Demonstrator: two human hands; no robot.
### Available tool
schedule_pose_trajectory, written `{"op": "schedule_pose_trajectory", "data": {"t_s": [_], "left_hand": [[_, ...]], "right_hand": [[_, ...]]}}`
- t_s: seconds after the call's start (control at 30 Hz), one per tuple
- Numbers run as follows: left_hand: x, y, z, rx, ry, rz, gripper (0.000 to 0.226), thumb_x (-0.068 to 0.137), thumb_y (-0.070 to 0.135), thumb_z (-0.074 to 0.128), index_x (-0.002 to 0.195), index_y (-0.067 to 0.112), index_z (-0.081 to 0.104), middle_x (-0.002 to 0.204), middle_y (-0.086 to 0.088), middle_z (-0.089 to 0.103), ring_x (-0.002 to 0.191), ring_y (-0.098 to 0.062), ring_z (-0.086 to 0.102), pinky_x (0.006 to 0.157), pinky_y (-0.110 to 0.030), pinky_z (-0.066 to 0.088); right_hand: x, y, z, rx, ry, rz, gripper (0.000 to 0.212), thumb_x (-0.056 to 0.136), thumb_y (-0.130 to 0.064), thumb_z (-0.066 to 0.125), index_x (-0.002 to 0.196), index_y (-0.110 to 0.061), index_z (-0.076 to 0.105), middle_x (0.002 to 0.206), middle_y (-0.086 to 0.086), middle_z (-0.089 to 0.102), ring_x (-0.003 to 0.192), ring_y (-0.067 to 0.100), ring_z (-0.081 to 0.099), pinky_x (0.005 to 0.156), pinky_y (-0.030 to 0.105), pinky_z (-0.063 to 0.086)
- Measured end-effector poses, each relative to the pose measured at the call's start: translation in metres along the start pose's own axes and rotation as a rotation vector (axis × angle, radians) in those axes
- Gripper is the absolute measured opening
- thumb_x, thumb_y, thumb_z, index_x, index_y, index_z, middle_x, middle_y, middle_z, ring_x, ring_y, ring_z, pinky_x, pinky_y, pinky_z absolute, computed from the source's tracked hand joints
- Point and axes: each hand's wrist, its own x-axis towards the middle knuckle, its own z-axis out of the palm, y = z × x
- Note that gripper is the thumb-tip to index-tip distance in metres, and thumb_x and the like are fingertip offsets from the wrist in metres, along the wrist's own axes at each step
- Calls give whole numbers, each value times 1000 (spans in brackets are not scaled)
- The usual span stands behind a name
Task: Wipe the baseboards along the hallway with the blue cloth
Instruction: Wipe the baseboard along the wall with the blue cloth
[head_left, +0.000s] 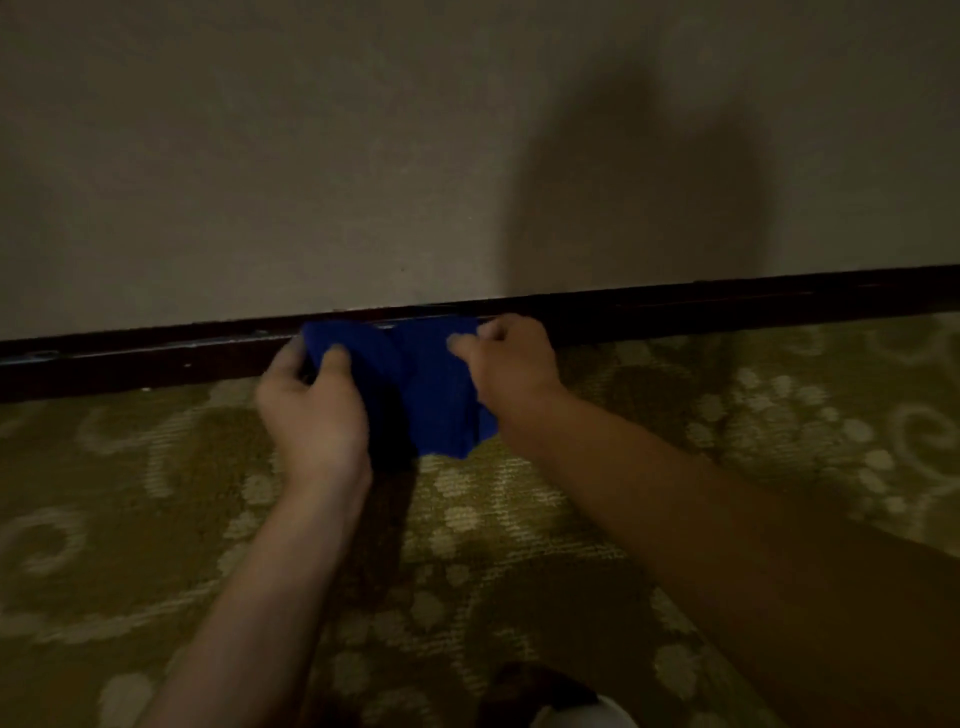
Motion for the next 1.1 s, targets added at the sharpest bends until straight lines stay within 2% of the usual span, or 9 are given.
{"op": "schedule_pose_trajectory", "data": {"t_s": [0.1,0.27,0.33,0.47,0.67,0.77,0.83,0.93,1.1], "left_hand": [[2,-21,20,254,-60,204,38,90,33,50,120,15,64,116,-2,66,108,-17,62,104,-41,47],[-19,-33,44,486,-216,447,27,98,12,51,122,4,62,103,2,51,95,-8,49,84,-15,37],[-11,-37,39,487,-118,407,35,98,14,51,130,5,59,110,-1,56,102,-12,53,89,-11,33],[6,-46,31,369,41,308,37,94,21,48,128,11,61,118,-8,65,109,-19,61,102,-36,48],[-24,-43,53,302,33,278,25,92,22,64,112,9,58,98,7,59,92,-7,57,80,-5,43],[-7,-41,37,339,-95,94,27,85,41,71,90,16,63,83,6,66,81,-14,66,79,-33,57],[5,-30,20,256,-126,-19,23,86,36,72,84,14,65,84,-2,70,82,-19,70,81,-46,59],[10,-12,-3,141,48,47,22,91,28,68,97,7,69,89,0,70,84,-12,68,87,-42,57],[4,-15,20,243,156,235,22,94,27,56,76,19,65,75,-2,67,72,-15,64,79,-44,57]], "right_hand": [[-5,17,-13,211,52,181,24,86,-14,68,106,-5,59,107,16,65,98,29,64,86,45,56],[-12,34,-35,376,124,310,9,88,-8,63,94,-7,57,99,15,65,93,31,65,73,38,55],[-15,35,-35,390,102,291,9,89,-11,63,93,-11,55,101,14,65,95,29,65,75,39,56],[-17,24,-28,435,61,222,11,89,-10,64,92,-12,54,99,13,64,92,25,63,78,38,55],[-14,32,-41,424,125,257,12,90,-12,63,98,-11,54,97,10,62,92,25,62,85,46,56],[-16,37,-38,468,83,276,11,91,-12,62,98,-10,53,107,15,63,101,29,63,88,48,55],[-18,33,-28,505,27,271,10,91,-11,61,91,-11,52,108,14,63,98,27,63,81,41,56],[-19,20,-10,523,-62,233,8,90,-12,62,88,-13,54,109,14,65,102,28,64,86,43,53],[-18,9,9,506,-48,241,13,88,-13,61,101,-11,59,107,17,66,99,31,65,90,46,53]]}}
